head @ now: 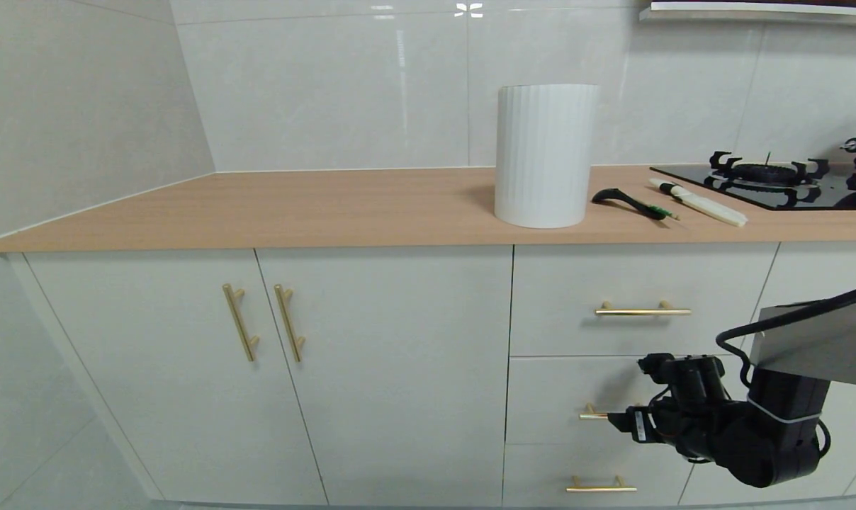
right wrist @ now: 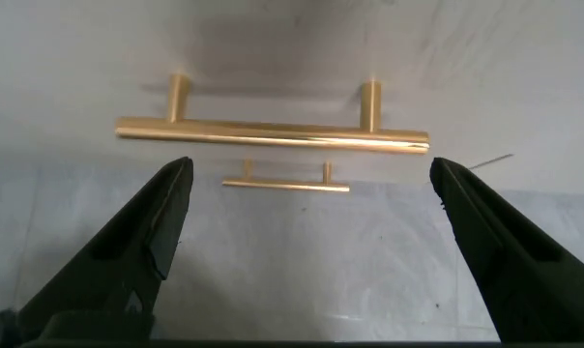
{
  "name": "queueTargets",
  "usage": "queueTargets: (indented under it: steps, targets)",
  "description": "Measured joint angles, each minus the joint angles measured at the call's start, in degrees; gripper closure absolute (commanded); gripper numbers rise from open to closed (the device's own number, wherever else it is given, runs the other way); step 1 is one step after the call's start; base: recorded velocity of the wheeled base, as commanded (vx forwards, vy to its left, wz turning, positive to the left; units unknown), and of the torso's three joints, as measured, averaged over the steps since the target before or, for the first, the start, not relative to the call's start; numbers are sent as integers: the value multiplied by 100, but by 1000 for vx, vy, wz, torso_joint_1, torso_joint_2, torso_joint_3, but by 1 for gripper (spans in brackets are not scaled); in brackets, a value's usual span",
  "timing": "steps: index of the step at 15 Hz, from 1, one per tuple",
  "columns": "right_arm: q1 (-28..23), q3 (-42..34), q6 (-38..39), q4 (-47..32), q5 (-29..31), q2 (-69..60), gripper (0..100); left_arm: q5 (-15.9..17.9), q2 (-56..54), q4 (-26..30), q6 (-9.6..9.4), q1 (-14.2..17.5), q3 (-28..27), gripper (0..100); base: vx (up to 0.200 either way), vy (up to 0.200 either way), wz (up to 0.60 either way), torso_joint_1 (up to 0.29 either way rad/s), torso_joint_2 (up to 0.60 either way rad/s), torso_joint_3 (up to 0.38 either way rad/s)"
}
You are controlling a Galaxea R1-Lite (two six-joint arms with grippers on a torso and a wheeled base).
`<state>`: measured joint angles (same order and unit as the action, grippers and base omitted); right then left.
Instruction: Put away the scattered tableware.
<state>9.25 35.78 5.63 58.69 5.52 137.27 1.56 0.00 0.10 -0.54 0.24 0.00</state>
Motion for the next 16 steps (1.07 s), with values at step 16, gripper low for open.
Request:
queueTargets:
  steps: [16]
  targets:
    - [-171,490,50,205,205,586,0,0,0,0,0,0,0,0,0,0,0,0,0,0]
